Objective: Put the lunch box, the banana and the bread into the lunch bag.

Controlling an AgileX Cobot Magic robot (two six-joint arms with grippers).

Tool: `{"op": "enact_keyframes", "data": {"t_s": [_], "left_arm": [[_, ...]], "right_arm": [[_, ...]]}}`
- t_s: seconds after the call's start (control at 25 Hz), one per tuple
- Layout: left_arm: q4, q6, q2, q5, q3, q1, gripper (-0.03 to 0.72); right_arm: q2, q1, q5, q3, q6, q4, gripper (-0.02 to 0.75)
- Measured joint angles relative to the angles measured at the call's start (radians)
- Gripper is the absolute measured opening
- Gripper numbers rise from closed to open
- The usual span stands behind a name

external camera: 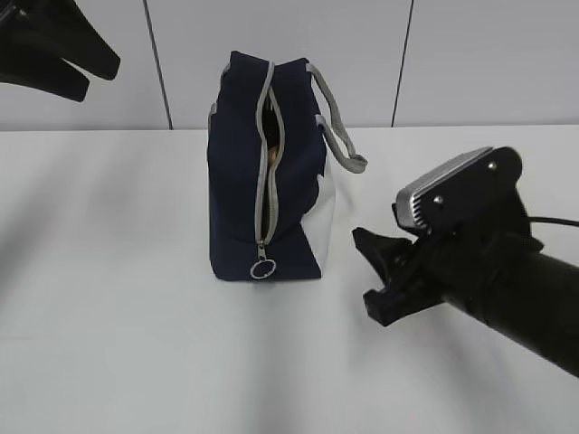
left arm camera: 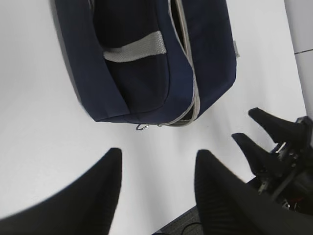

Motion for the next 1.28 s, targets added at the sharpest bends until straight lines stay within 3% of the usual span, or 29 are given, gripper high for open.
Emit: {"op": "enact_keyframes", "data": {"t_s": [0.08,0.28,0.48,0.84,1.28], "left_arm": [[0.000,0.000,0.000,-0.002,0.000,0.000,0.350],[0.006,0.000,0.000,-0.004,0.000,0.000,0.350],[0.007,0.000,0.001,-0.004,0.000,0.000,0.348],[0.007,-0.001,0.002,-0.007,0.000,0.000,0.335],[0.007,-0.001,0.002,-0.007,0.000,0.000,0.325]], "right_arm": [[0.052,0.000,-0.015,0.000,0.054,-0.064,0.393],[0.161,0.000,-0.080,-0.007,0.237,-0.355,0.393],[0.264,0.000,-0.114,-0.081,0.354,-0.526,0.391],[0.411,-0.007,-0.114,-0.226,0.503,-0.688,0.390],[0.459,-0.026,-0.056,-0.280,0.540,-0.702,0.390]]}}
